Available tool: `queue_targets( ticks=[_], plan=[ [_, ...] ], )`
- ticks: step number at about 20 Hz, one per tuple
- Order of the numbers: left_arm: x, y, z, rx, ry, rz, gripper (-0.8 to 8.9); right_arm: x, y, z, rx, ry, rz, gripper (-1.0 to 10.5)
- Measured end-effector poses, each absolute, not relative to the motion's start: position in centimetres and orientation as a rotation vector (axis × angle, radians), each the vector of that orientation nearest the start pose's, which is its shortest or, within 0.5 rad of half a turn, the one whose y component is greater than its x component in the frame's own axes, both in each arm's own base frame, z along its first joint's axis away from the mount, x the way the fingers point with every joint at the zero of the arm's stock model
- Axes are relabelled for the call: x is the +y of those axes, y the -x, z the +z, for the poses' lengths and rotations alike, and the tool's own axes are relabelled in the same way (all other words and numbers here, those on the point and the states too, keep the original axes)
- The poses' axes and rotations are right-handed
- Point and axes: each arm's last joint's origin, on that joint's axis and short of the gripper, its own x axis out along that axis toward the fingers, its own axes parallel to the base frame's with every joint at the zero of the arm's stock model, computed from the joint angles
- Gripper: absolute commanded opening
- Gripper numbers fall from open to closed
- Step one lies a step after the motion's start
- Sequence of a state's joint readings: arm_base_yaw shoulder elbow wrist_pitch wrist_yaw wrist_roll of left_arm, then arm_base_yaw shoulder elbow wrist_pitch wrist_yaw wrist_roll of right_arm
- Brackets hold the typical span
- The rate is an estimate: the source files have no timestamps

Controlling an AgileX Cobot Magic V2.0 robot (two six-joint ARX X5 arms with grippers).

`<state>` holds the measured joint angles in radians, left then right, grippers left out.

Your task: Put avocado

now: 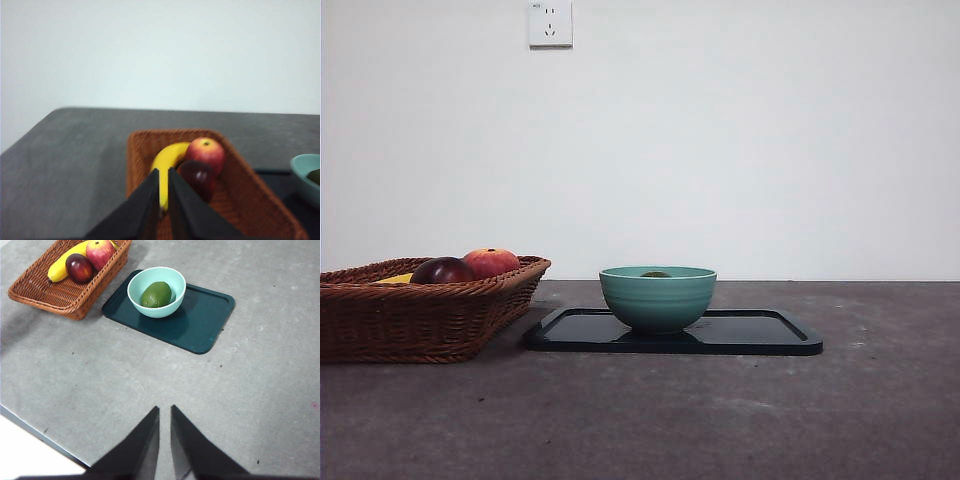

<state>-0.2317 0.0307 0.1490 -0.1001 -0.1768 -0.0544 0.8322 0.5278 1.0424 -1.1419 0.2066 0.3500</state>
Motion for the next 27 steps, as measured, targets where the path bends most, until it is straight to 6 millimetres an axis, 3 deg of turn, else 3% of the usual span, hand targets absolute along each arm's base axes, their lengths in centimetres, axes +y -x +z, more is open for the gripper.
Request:
queue_targets(
  ticks=[5, 8, 18, 27],
  plan=[
    [-1.0, -9.3, 17.6, 0.041, 0.081, -0.047, 0.25, 3.6, -4.0, 35.3, 0.647, -0.014, 0.497, 0.3],
    [-0.8, -9.4, 17.3, 0.051, 0.081, -0.11, 0.25, 3.6, -4.0, 35.3, 0.647, -0.014, 0.497, 0.3],
    [-0.4, -9.5, 15.7, 0.148, 0.061, -0.066, 0.26, 3.6, -4.0, 35.3, 0.647, -0.014, 0.497, 0.3],
    [-0.4, -9.5, 15.7, 0.153, 0.039, -0.063, 0.25, 3.6, -4.0, 35.3, 0.647, -0.014, 0.497, 0.3]
  ],
)
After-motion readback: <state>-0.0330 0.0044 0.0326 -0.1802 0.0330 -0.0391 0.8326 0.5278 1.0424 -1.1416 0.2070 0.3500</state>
